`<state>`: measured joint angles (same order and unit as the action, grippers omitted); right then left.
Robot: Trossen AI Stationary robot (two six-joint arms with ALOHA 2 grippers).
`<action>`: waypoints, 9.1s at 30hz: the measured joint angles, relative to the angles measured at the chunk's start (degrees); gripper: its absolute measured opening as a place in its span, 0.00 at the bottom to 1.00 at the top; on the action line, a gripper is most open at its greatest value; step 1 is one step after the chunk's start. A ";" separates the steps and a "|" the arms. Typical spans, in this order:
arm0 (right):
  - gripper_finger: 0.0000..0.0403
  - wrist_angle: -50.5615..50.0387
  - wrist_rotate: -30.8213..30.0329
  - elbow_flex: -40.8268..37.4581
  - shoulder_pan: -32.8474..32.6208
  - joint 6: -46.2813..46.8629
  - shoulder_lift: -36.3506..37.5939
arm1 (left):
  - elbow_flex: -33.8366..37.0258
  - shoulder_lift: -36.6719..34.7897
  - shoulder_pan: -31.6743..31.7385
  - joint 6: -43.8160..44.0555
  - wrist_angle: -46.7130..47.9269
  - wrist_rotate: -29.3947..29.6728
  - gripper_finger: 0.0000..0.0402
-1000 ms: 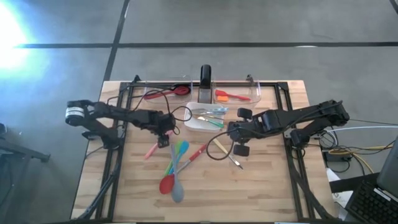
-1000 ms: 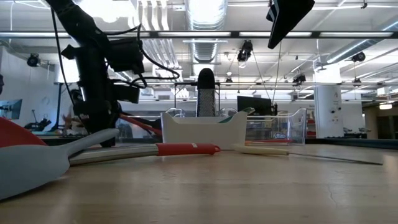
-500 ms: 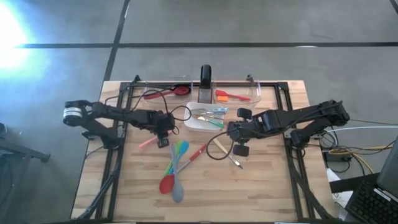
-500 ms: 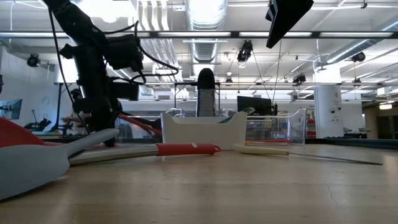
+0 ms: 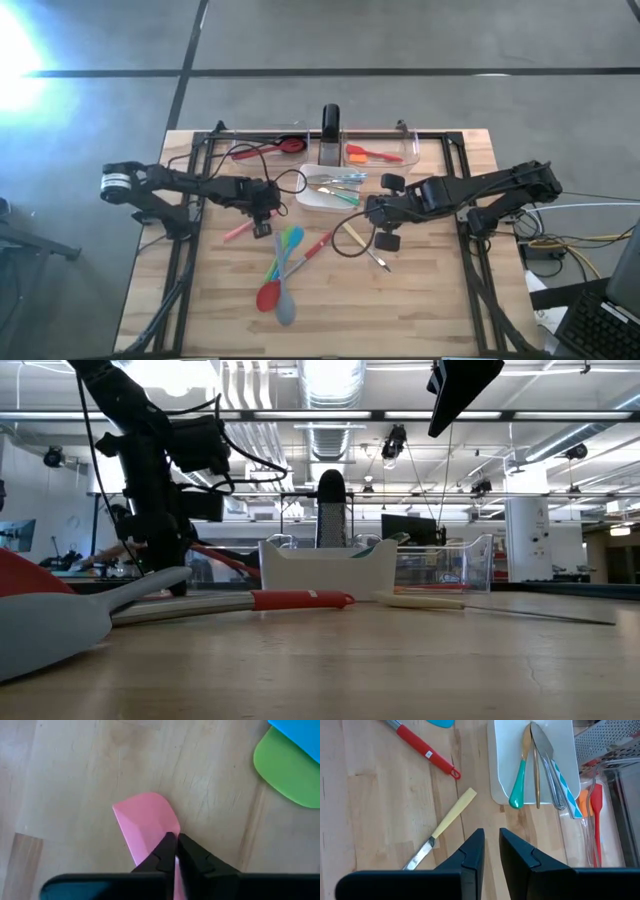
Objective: Pick & Place Kitchen Items
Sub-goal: Put the pink spatula into the right transparent bin, then put the gray serving spoon into the left transparent bin
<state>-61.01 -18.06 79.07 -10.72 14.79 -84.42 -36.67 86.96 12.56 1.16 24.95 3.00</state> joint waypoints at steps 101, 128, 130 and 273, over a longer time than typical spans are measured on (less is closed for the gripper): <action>0.13 2.04 0.07 -0.02 0.00 -1.53 0.00 | -10.75 -18.73 9.96 -8.31 9.88 -5.42 0.06; 0.17 83.81 0.56 -26.03 2.34 -15.76 1.67 | -8.15 -26.63 -4.41 -2.72 -53.70 -15.35 0.06; 0.20 86.38 1.72 -26.38 2.87 -15.87 1.24 | -8.13 -25.32 -4.86 -2.79 -56.22 -15.95 0.06; 0.34 1.54 15.47 3.21 57.50 -35.92 -17.30 | -20.33 -16.17 -4.79 -2.49 -39.26 -13.18 0.66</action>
<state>-59.47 -2.59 82.28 46.78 -21.14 -101.72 -56.99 70.78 7.77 -1.33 -14.31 -10.17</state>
